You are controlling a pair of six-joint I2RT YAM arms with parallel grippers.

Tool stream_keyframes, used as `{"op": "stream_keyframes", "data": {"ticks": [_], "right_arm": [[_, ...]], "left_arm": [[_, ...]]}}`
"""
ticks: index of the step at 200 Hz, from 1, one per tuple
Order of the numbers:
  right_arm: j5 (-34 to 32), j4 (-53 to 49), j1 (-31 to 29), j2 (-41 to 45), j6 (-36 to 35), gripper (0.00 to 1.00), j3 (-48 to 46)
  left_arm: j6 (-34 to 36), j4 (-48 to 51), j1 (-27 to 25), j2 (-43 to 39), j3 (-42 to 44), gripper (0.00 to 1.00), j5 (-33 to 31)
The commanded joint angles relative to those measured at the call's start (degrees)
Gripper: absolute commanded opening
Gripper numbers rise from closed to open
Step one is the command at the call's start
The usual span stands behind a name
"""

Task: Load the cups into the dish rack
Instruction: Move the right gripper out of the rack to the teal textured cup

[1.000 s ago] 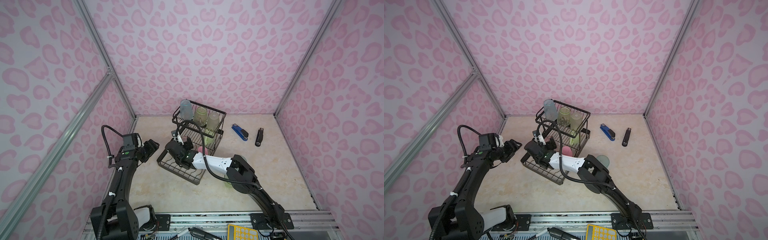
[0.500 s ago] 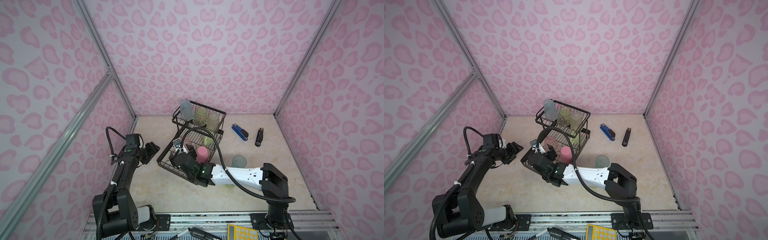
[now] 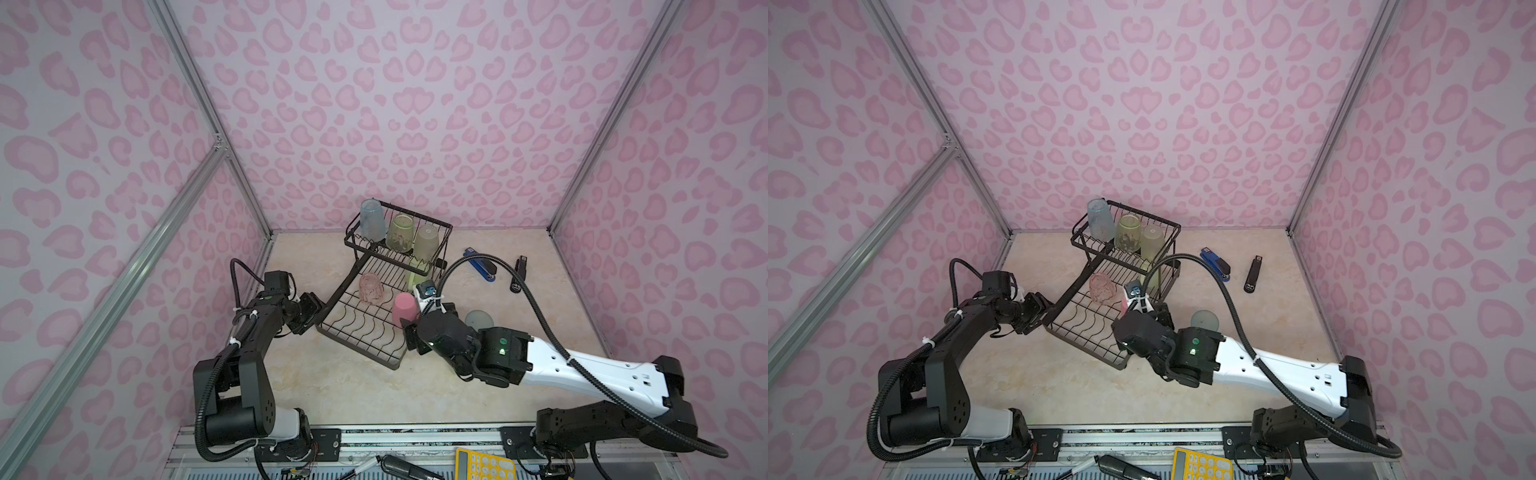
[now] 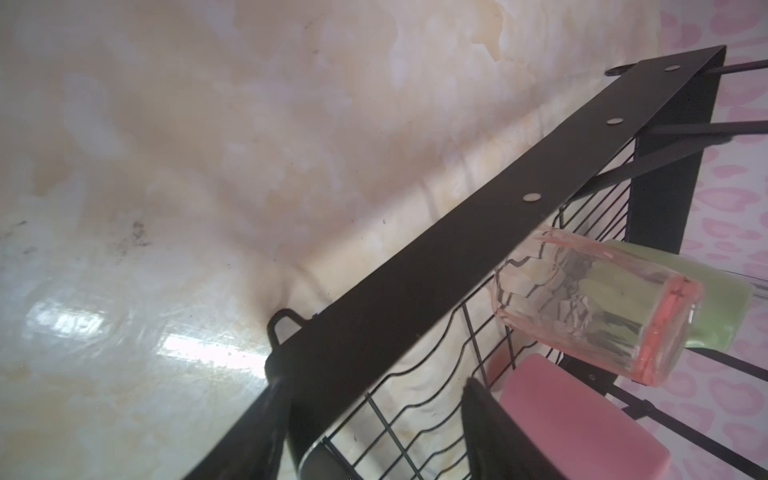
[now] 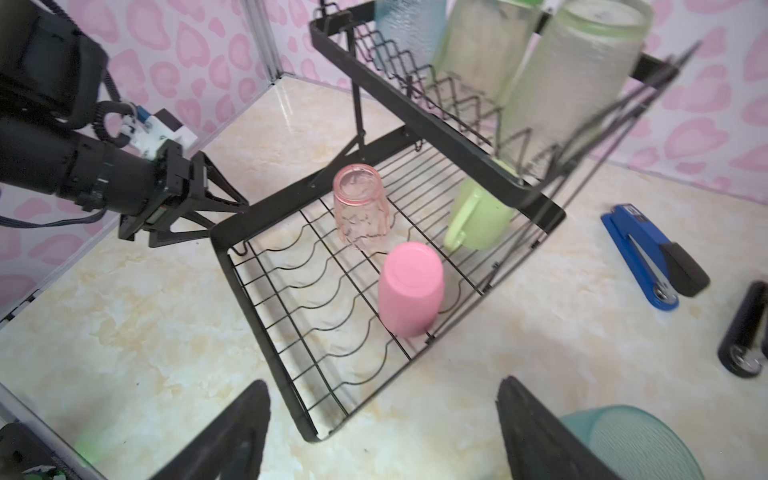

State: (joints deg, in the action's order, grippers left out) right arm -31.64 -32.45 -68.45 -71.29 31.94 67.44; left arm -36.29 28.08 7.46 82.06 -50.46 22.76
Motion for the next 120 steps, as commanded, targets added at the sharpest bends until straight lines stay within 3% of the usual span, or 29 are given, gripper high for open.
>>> {"op": "stream_keyframes", "data": {"ticks": [1,58,120], "right_arm": [[1.11,-4.25,3.07,5.27,5.12,0.83,-3.79],[5.85,-9.86,15.32,13.91,7.54,0.81,-8.06],[9.92,-18.79,20.47,10.73,11.25,0.79,-8.69]], "left_arm": [[-0.18,-1.53,-1.56,0.32,0.27,0.66,2.74],[-1.79,-2.14,-6.84,-1.6,2.39,0.65,2.53],[-4.26,-3.84,-12.77,-4.53,4.66,0.65,1.22]]}}
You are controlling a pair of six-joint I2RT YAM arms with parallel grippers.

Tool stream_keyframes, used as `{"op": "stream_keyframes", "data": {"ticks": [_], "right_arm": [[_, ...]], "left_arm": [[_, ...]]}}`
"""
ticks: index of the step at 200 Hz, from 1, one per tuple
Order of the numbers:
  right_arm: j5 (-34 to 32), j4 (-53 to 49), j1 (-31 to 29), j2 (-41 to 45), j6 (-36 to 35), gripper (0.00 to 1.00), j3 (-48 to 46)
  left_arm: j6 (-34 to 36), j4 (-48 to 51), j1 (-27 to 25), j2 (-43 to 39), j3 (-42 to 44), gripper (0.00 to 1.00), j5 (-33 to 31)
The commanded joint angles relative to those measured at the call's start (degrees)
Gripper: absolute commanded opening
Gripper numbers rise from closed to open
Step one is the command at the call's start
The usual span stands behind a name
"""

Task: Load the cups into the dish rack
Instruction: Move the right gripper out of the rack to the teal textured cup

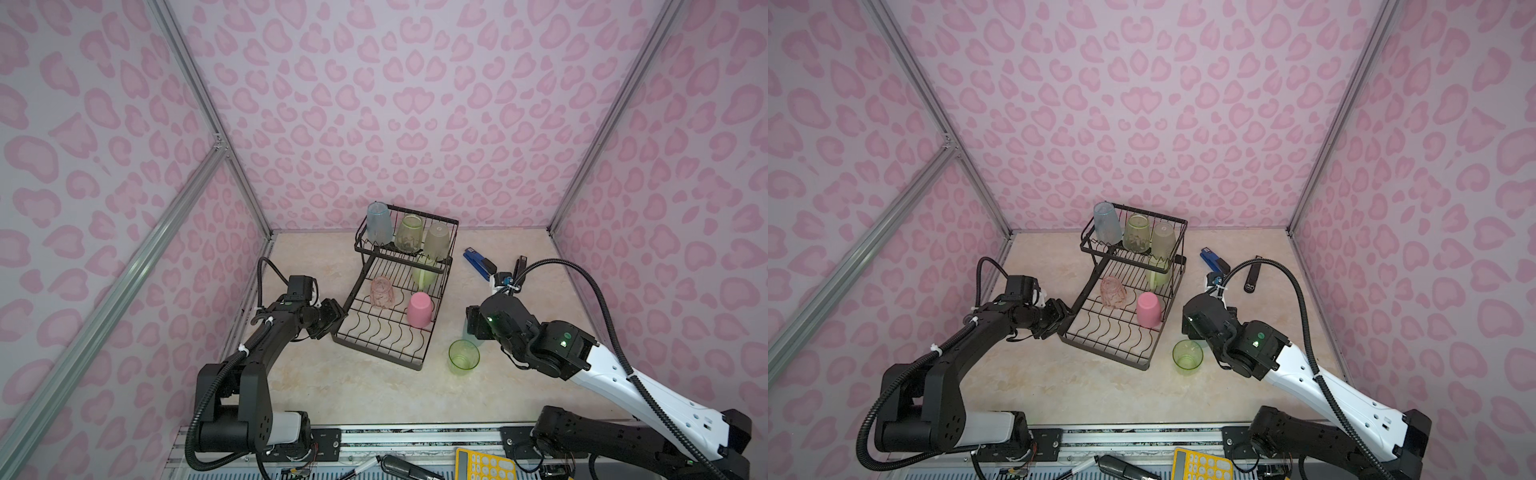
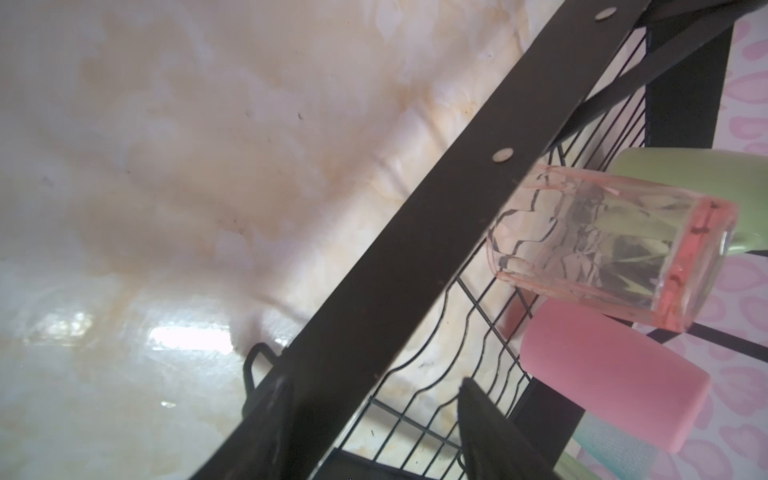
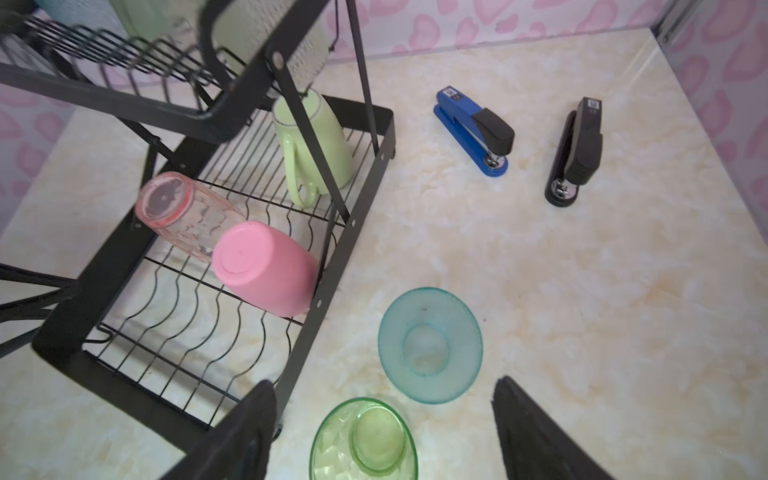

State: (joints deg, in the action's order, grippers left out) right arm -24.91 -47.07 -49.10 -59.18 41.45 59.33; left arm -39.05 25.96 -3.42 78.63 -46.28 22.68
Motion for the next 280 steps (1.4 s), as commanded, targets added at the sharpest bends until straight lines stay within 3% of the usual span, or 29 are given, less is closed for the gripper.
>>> {"op": "stream_keyframes", "data": {"ticks": [1,112,170,229,280], "right_arm": [[3.28,-4.17,1.21,-1.47,1.77,0.79,-0.6],[10.18,1.52,4.78,-9.81,0.27,0.59,-2.51],[11.11,4.54,6.24,-15.91,-1.71,0.49,-2.47],[14.36,5.04,8.06,-22.73,-3.77,0.28,-0.84],[13.91,5.05,8.5,-22.75,-4.01,0.04,-0.76]], "left_arm": [[-1.53,-1.75,-1.96,-1.11,0.49,0.65,1.31],[-4.71,-4.41,-9.14,-1.91,2.11,0.65,-0.52],[-4.91,-4.54,-9.77,-2.12,2.45,0.65,-1.51],[-3.97,-2.39,-9.79,-2.21,0.52,0.66,-3.47],[-4.18,-1.68,-9.77,-2.39,-0.4,0.67,-3.88]]}}
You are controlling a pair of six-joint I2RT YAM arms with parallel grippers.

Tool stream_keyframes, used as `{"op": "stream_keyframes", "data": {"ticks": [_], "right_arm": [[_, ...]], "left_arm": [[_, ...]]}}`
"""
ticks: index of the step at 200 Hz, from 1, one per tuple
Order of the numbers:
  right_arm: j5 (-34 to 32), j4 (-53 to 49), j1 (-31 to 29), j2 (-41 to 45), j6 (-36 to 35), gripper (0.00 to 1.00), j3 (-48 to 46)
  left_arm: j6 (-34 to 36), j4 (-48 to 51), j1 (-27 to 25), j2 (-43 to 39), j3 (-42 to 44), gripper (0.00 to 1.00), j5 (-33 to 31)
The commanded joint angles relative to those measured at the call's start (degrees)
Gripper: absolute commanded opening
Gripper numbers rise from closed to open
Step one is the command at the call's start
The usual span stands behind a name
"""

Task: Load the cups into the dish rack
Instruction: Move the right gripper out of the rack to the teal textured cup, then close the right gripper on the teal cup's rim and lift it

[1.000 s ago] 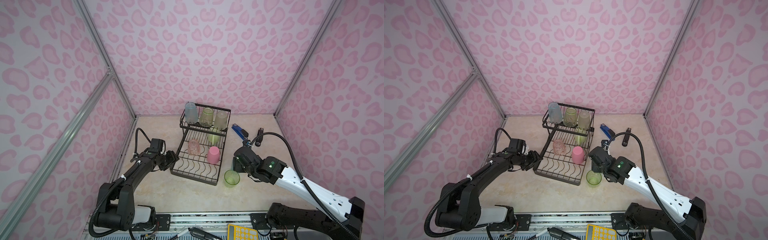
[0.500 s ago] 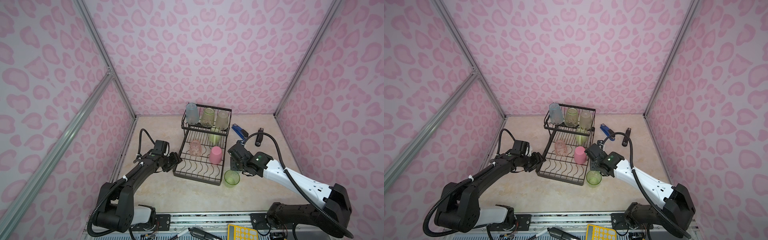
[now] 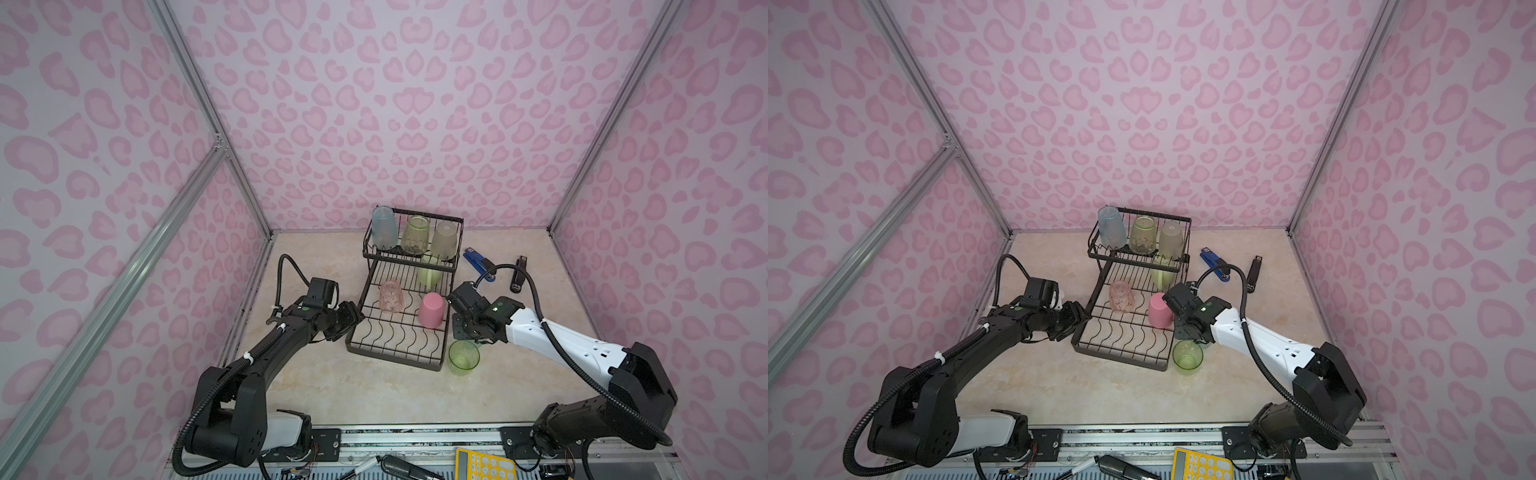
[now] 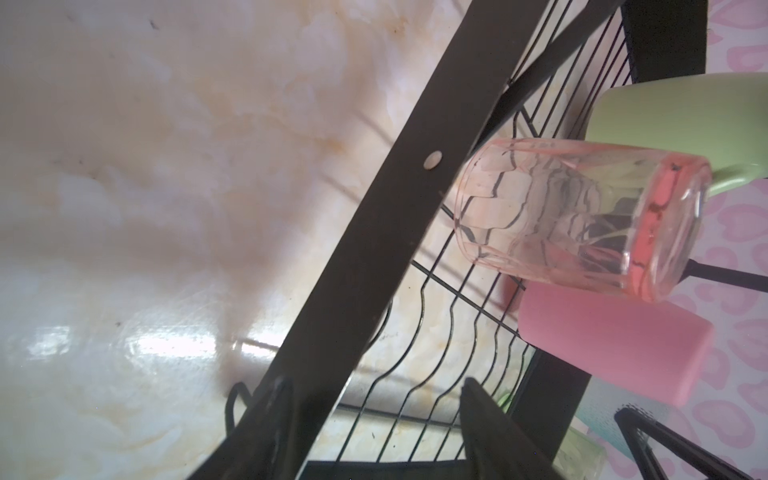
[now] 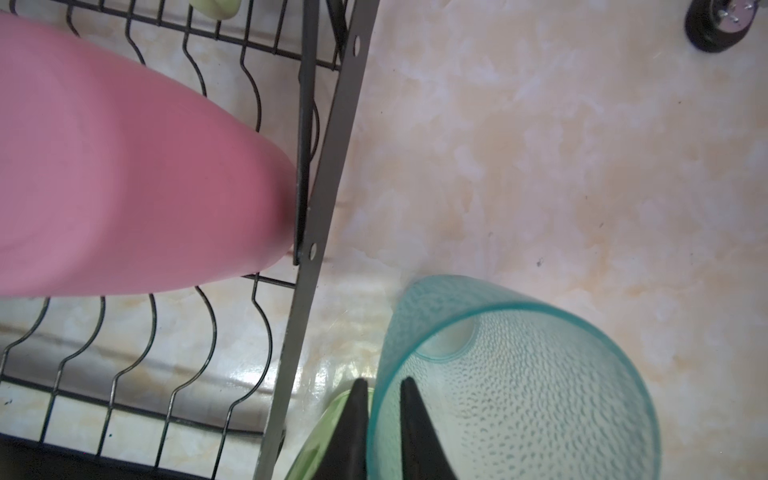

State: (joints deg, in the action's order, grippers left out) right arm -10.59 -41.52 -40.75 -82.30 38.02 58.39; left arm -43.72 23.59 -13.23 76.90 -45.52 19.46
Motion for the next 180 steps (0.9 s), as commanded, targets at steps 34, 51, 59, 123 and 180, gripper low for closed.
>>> {"op": "stream_keyframes", "data": {"ticks": [34,51,59,123,180], "right_arm": [[-2.27,-2.82,1.08,4.16,-1.21,0.0,0.65],[-3.56,-4.82,1.68,6.48,-1.76,0.0,1.57],[-4.46,-6.06,1.85,7.57,-2.07,0.0,2.14],[-4.75,-8.43,1.98,18.03,-6.12,0.0,5.9],[5.28,0.71,-3.22,24.47,-9.76,0.0,10.85]], "left_arm": [[1.32,2.65,0.07,-0.31,-3.25,0.72,-1.88],[1.36,2.86,0.18,-0.07,-4.2,0.74,-1.26],[1.27,2.93,0.29,-0.12,-4.56,0.74,-0.89],[-0.3,4.21,1.4,-4.03,-7.91,0.89,2.4],[-3.16,6.68,3.89,-7.95,-12.0,0.89,10.68]]}}
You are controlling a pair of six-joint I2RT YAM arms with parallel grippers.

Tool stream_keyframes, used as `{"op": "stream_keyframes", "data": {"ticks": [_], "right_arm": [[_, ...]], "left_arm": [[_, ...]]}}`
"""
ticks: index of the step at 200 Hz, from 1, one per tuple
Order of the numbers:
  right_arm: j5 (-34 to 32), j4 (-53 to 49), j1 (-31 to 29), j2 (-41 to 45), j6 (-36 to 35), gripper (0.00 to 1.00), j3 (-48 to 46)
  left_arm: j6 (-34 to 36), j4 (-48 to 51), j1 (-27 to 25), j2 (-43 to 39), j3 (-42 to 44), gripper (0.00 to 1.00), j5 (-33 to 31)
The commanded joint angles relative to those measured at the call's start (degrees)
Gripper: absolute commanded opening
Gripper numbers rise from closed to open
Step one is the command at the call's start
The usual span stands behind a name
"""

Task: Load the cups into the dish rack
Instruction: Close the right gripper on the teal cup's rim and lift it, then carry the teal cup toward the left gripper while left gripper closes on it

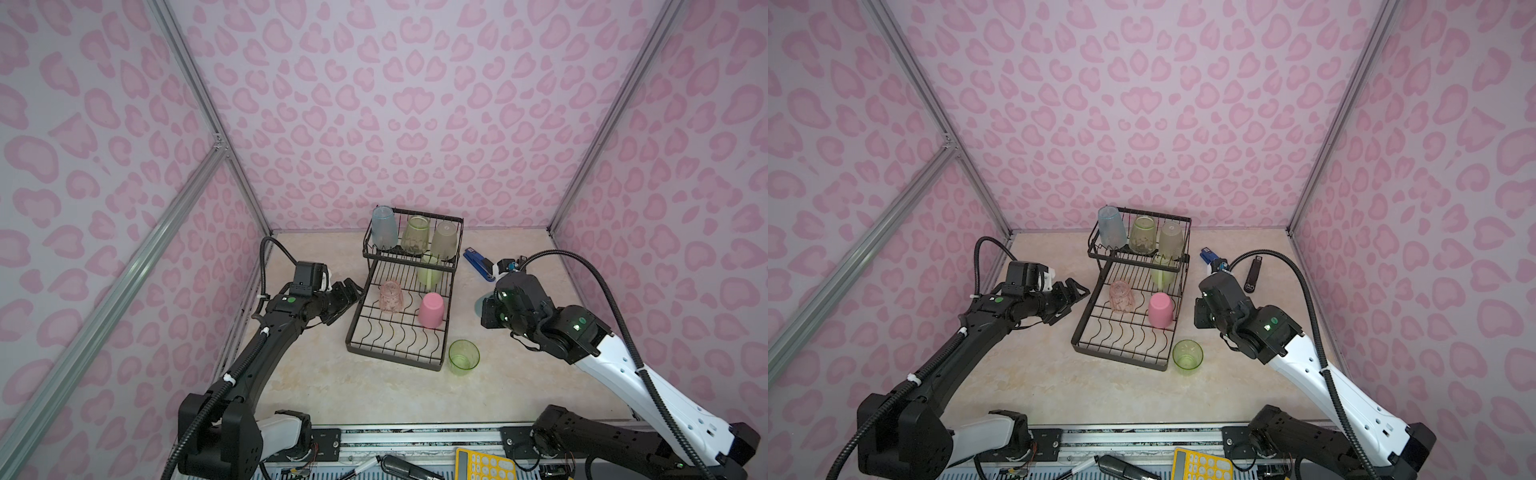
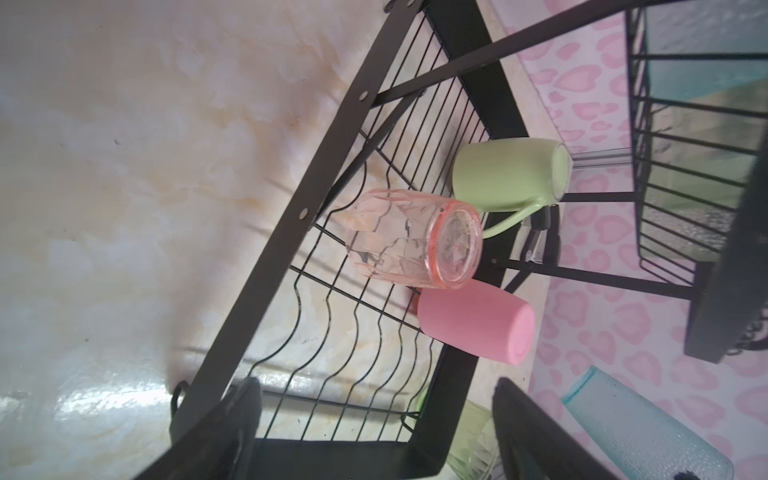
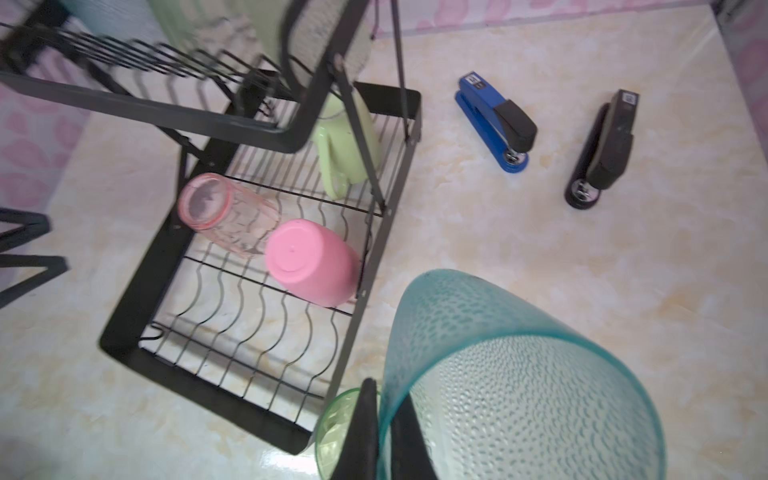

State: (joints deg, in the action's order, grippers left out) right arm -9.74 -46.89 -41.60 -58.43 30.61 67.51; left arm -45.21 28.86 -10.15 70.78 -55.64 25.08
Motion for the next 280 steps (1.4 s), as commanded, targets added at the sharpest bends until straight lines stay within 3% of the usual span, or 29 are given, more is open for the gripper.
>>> {"op": "stream_keyframes", "data": {"ticks": [1,57,130,195,280], "right_arm": [[4.54,6.32,-2.53,0.56,-2.42,0.0,1.79],[12.26,30.44,-8.7,-1.57,-3.28,0.0,-1.41],[15.07,59.19,-16.38,-15.63,-13.91,0.0,-4.04],[19.02,69.03,-17.19,-23.33,-19.0,0.0,-3.91],[21.63,77.3,-17.2,-29.13,-18.92,0.0,-2.57]], "left_arm": [[-1.74,1.44,0.87,-1.94,-1.95,0.89,5.29],[-8.47,-1.33,6.8,-6.36,-2.38,0.89,16.4],[-20.5,-5.84,11.06,-9.9,-1.49,0.88,22.93],[-32.91,-17.09,13.02,-11.5,2.57,0.86,27.01],[-42.23,-27.07,13.05,-11.68,6.33,0.84,29.97]]}}
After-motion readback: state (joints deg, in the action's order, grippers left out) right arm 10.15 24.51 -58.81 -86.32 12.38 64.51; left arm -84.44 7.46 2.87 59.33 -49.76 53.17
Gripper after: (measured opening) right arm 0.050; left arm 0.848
